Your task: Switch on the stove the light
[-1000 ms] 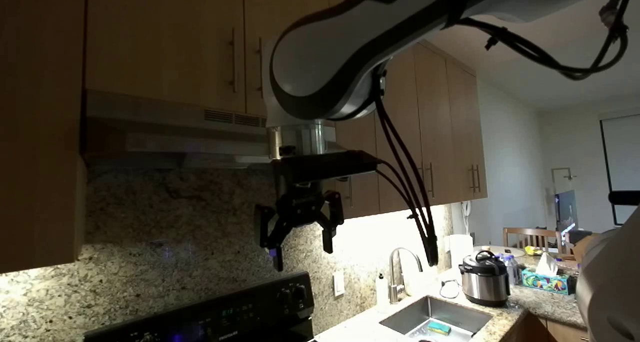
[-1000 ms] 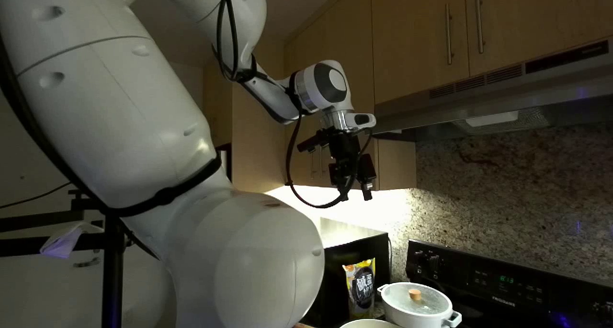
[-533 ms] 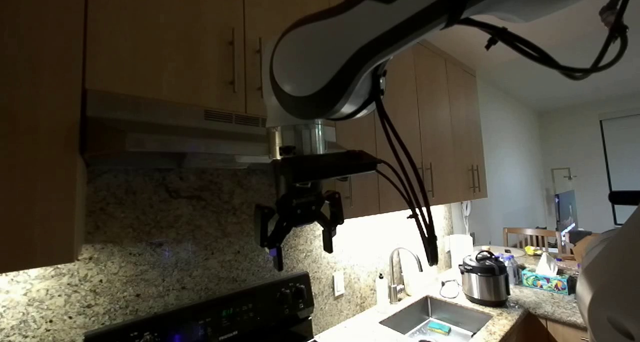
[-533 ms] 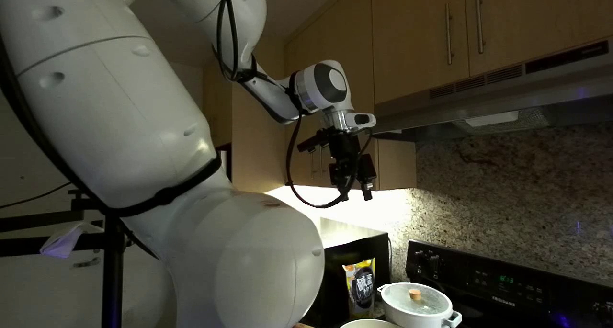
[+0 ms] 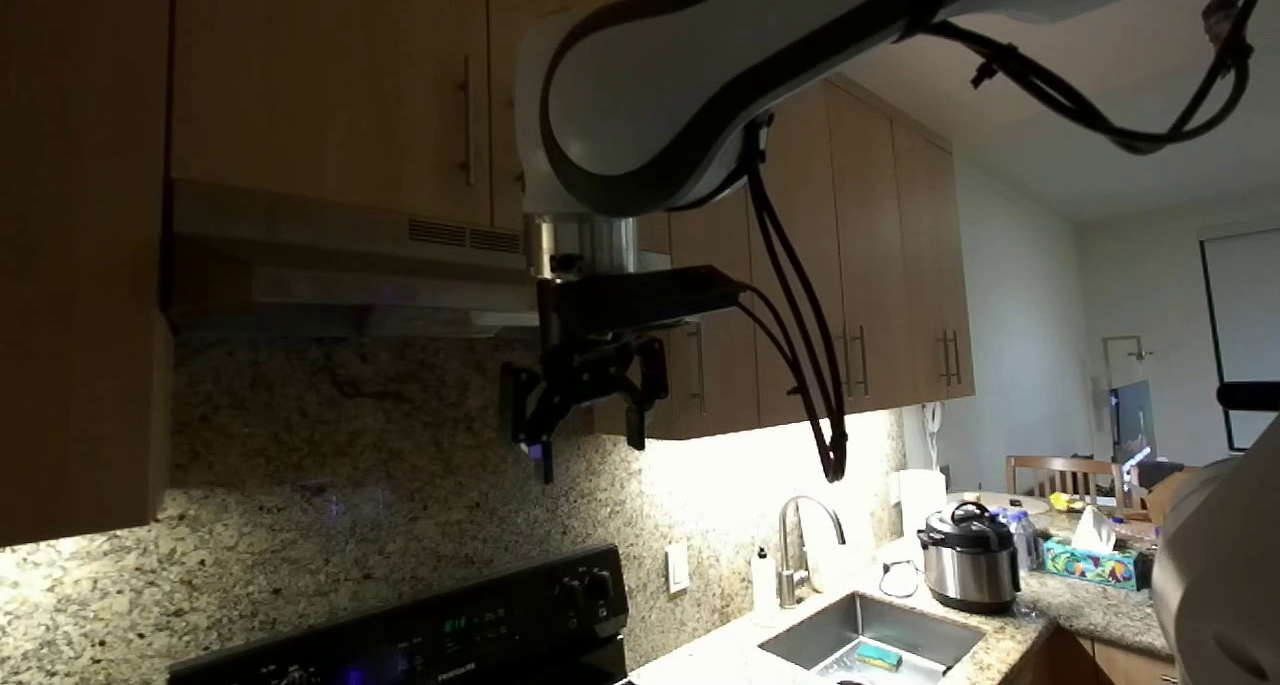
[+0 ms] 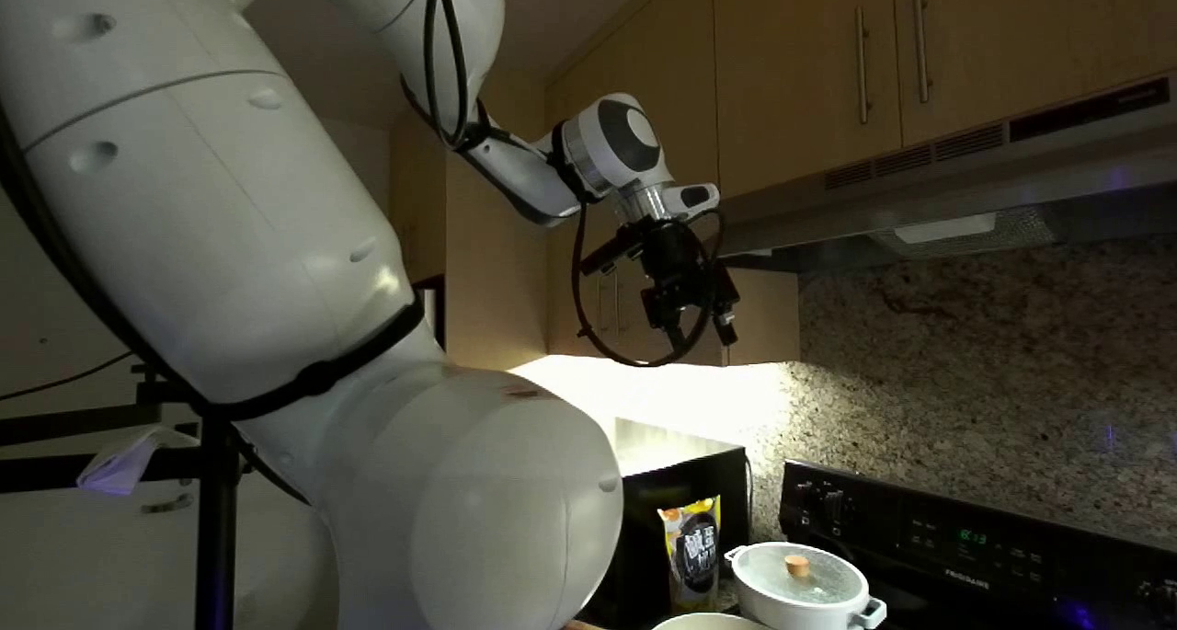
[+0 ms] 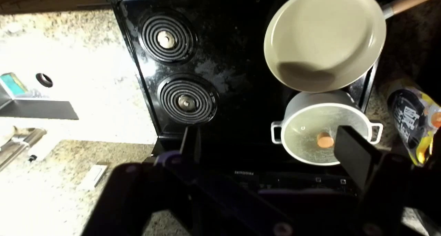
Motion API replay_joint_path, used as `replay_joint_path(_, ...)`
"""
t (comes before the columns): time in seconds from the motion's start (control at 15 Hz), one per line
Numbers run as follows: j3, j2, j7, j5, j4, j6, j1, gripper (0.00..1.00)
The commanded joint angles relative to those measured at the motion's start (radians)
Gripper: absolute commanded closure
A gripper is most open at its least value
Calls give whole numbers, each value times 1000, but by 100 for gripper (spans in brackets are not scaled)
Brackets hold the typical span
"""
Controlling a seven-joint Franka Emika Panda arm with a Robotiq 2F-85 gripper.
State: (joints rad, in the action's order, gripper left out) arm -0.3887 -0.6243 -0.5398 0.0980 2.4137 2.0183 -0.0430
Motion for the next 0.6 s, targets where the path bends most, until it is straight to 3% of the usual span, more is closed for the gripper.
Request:
replay_joint_path(0.0,16,6,3,94,-79,19,30,0)
replay_joint_path(0.4,16,69,-33,254,-216,115,111,0)
replay_joint_path(0.53,35,45,-6,228,-194,89,87,0)
